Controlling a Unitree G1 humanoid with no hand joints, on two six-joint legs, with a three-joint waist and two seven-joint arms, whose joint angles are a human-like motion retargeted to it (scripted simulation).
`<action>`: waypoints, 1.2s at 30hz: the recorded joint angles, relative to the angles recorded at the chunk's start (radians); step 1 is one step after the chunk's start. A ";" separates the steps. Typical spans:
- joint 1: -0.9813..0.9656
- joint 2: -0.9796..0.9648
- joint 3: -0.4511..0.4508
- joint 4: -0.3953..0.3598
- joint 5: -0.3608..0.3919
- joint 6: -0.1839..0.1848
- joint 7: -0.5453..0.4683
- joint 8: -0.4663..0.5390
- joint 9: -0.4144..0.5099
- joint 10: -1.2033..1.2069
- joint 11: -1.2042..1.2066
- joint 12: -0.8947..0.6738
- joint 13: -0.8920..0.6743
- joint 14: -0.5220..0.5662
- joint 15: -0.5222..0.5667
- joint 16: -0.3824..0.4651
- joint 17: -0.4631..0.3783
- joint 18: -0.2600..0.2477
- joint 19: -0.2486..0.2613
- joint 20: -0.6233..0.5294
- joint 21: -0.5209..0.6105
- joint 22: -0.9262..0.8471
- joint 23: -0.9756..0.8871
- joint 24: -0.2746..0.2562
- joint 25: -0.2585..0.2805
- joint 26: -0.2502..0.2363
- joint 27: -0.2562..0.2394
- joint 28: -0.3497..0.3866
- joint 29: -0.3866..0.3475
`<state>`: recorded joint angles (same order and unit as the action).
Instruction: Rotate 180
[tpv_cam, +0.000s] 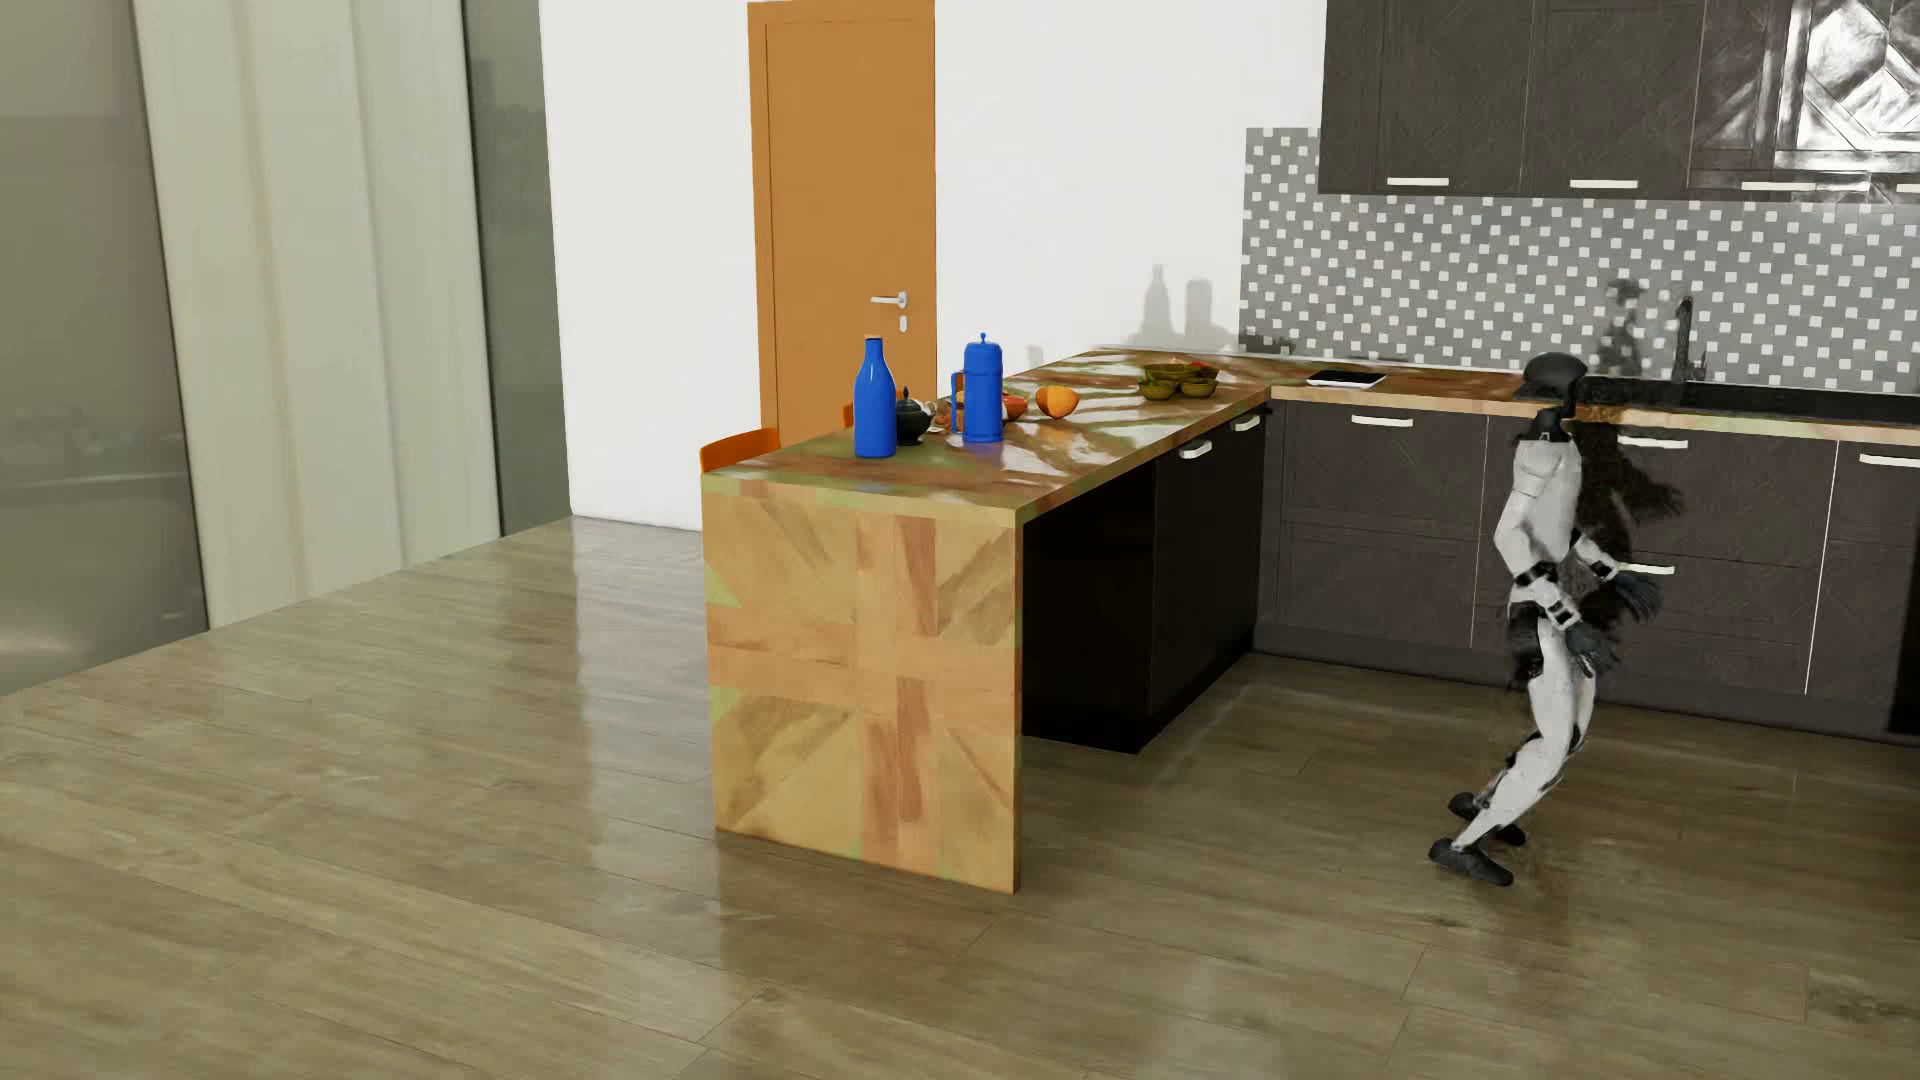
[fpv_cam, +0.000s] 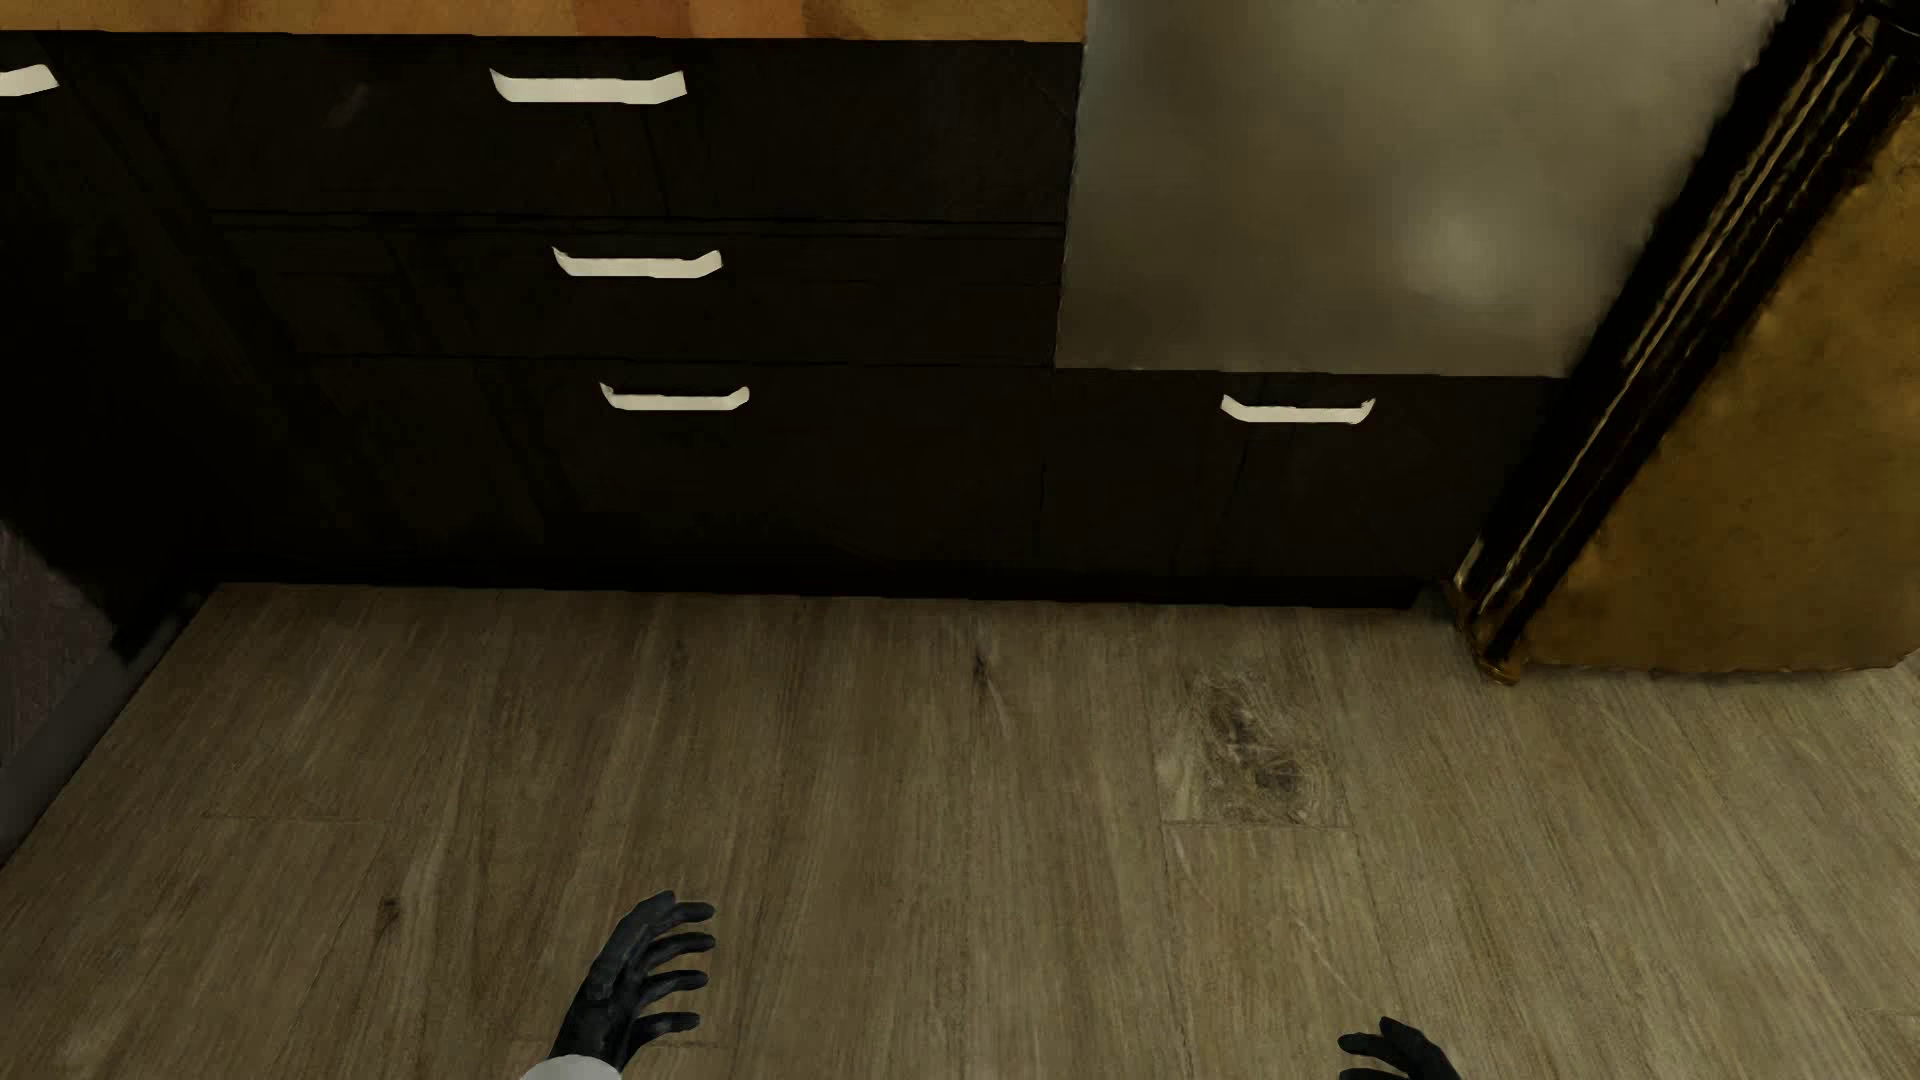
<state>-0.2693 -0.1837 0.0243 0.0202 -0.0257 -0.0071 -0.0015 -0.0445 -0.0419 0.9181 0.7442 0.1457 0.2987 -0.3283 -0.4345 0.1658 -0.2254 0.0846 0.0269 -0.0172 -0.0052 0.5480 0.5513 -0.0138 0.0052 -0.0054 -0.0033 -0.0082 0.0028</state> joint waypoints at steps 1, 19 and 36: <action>-0.044 -0.040 0.038 0.031 -0.007 0.013 0.021 -0.065 0.002 -0.011 0.079 -0.027 -0.002 -0.057 -0.003 -0.032 -0.009 0.080 0.058 -0.007 0.013 0.026 0.016 -0.021 0.003 0.007 0.002 -0.003 0.007; -0.234 -0.214 0.207 0.007 -0.075 0.030 0.019 -0.029 0.069 0.043 0.154 0.116 -0.142 -0.178 -0.088 -0.012 0.026 0.094 0.002 -0.053 0.071 0.090 0.053 -0.044 -0.006 0.075 0.086 0.000 -0.063; -0.178 -0.193 0.258 -0.017 -0.135 0.047 -0.072 0.025 0.080 -0.182 0.022 0.127 -0.146 0.028 0.044 -0.039 0.058 -0.143 0.085 -0.023 0.108 0.100 0.000 -0.032 0.007 0.133 0.030 -0.033 -0.001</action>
<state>-0.4476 -0.3764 0.2826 0.0029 -0.1610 0.0403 -0.0736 -0.0195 0.0384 0.7362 0.7658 0.2729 0.1532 -0.3004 -0.3901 0.1272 -0.1672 -0.0588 0.1122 -0.0401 0.1030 0.6483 0.5512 -0.0455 0.0124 0.1276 0.0264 -0.0410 0.0019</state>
